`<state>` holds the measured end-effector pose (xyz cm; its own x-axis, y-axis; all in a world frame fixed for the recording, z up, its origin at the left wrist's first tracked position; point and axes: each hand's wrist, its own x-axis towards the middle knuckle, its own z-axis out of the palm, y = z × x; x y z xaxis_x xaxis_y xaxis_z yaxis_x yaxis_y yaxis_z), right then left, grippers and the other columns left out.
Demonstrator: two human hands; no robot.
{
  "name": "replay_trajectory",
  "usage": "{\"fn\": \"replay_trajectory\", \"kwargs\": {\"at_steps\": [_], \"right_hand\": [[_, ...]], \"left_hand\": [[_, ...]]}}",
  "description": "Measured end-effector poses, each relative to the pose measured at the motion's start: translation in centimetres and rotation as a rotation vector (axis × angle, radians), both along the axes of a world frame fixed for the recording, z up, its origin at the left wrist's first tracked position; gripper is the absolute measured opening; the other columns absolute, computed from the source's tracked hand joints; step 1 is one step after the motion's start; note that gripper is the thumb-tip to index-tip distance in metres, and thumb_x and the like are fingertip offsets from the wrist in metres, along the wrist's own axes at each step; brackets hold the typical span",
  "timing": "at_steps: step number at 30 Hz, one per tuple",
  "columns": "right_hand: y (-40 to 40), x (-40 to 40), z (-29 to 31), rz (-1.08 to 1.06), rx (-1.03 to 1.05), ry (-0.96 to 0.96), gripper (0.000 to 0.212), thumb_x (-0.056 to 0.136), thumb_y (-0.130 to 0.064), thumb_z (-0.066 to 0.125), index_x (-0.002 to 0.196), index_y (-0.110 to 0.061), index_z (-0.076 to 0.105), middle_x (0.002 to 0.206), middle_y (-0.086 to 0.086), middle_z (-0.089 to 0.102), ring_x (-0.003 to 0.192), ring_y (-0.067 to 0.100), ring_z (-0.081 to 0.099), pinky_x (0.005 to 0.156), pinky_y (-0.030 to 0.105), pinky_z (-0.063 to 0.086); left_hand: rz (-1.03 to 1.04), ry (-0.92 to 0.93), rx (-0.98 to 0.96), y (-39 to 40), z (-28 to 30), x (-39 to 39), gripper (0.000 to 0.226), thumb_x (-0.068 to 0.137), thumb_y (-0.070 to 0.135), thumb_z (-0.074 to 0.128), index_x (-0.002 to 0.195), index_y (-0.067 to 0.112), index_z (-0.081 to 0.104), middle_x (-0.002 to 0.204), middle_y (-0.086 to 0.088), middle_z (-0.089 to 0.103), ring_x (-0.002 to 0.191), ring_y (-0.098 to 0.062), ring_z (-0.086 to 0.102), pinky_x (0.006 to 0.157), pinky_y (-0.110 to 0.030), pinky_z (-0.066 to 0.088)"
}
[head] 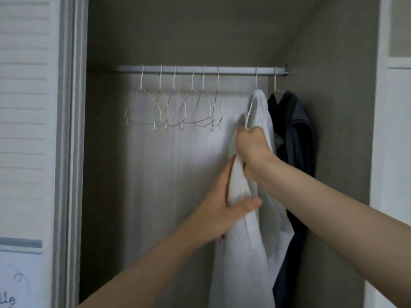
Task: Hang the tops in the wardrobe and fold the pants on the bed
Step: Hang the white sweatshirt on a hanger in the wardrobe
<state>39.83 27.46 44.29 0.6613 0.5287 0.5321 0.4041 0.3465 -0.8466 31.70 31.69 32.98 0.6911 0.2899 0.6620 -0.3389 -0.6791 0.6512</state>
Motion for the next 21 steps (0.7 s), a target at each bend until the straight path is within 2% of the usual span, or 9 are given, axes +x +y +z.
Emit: {"fn": "replay_trajectory", "kwargs": {"at_steps": [3, 5, 8, 11, 13, 15, 17, 20, 21], "right_hand": [[0.7, -0.1, 0.7, -0.075, 0.014, -0.178, 0.010, 0.097, -0.008, 0.034, 0.097, -0.005, 0.043, 0.079, 0.009, 0.039, 0.069, 0.020, 0.040, 0.053, 0.023, 0.032], [0.8, 0.1, 0.9, -0.147, 0.022, -0.276, 0.015, 0.098, -0.005, 0.033, 0.095, -0.001, 0.047, 0.079, 0.007, 0.037, 0.076, 0.018, 0.039, 0.048, 0.021, 0.029], [1.5, 0.6, 1.4, -0.234, 0.065, -0.370, 0.019, 0.099, -0.006, 0.033, 0.081, -0.007, 0.038, 0.066, 0.000, 0.032, 0.065, 0.015, 0.037, 0.040, 0.021, 0.026], [2.9, 1.2, 2.7, -0.245, 0.095, -0.374, 0.017, 0.100, -0.007, 0.034, 0.083, -0.005, 0.038, 0.065, -0.001, 0.033, 0.054, 0.007, 0.032, 0.037, 0.009, 0.030], [4.0, 1.8, 3.8, -0.271, 0.097, -0.381, 0.019, 0.101, -0.009, 0.035, 0.082, -0.005, 0.038, 0.066, -0.001, 0.034, 0.054, 0.006, 0.033, 0.036, 0.007, 0.030], [5.1, 2.6, 5.2, -0.296, 0.110, -0.398, 0.021, 0.100, -0.009, 0.036, 0.079, -0.007, 0.037, 0.065, -0.002, 0.035, 0.054, 0.005, 0.034, 0.035, 0.007, 0.029], [6.2, 3.5, 6.8, -0.353, 0.112, -0.457, 0.025, 0.097, -0.005, 0.038, 0.073, -0.009, 0.037, 0.065, -0.001, 0.038, 0.054, 0.006, 0.035, 0.036, 0.008, 0.030], [7.9, 5.3, 9.6, -0.423, 0.080, -0.483, 0.010, 0.096, -0.005, 0.042, 0.098, 0.002, 0.048, 0.088, 0.008, 0.046, 0.074, 0.016, 0.045, 0.049, 0.017, 0.032], [8.5, 5.8, 10.6, -0.424, 0.067, -0.466, 0.013, 0.095, -0.004, 0.042, 0.104, 0.002, 0.048, 0.094, 0.010, 0.044, 0.081, 0.019, 0.045, 0.053, 0.017, 0.030]], "left_hand": [[0.257, -0.013, 0.125, 0.2, -1.6, 1.6, 0.113, 0.072, 0.044, 0.075, 0.143, 0.060, -0.012, 0.155, 0.032, 0.014, 0.141, 0.007, 0.023, 0.113, -0.029, 0.033], [0.403, -0.038, 0.134, 1.2, -1.8, 2.0, 0.105, 0.080, 0.029, 0.066, 0.142, 0.059, -0.014, 0.155, 0.017, 0.027, 0.133, -0.008, 0.043, 0.104, -0.033, 0.046], [0.504, -0.049, 0.119, 3.3, -1.5, 2.3, 0.091, 0.088, 0.016, 0.058, 0.148, 0.050, 0.000, 0.132, 0.003, 0.055, 0.100, -0.018, 0.064, 0.082, -0.037, 0.057], [0.518, -0.071, 0.110, 5.0, -0.6, 2.5, 0.070, 0.090, 0.014, 0.055, 0.147, 0.039, 0.022, 0.123, -0.001, 0.060, 0.098, -0.020, 0.063, 0.082, -0.042, 0.056], [0.514, -0.095, 0.109, 6.0, 0.1, 2.8, 0.058, 0.092, 0.017, 0.056, 0.140, 0.034, 0.030, 0.120, 0.001, 0.059, 0.094, -0.013, 0.063, 0.078, -0.030, 0.057], [0.508, -0.125, 0.102, 7.1, 1.1, 3.3, 0.052, 0.092, 0.017, 0.059, 0.136, 0.030, 0.035, 0.113, 0.006, 0.058, 0.085, -0.002, 0.060, 0.064, -0.010, 0.050], [0.511, -0.151, 0.074, 8.1, 2.3, 3.9, 0.050, 0.090, 0.016, 0.062, 0.134, 0.025, 0.038, 0.112, 0.005, 0.059, 0.084, -0.006, 0.061, 0.061, -0.009, 0.049], [0.556, -0.177, 0.063, 9.5, 4.3, 5.4, 0.045, 0.088, 0.016, 0.066, 0.127, 0.018, 0.045, 0.110, -0.003, 0.064, 0.089, -0.018, 0.064, 0.069, -0.025, 0.055], [0.567, -0.179, 0.063, 9.9, 4.9, 5.9, 0.041, 0.088, 0.017, 0.067, 0.124, 0.017, 0.047, 0.109, -0.005, 0.064, 0.087, -0.018, 0.064, 0.066, -0.023, 0.055]]}}
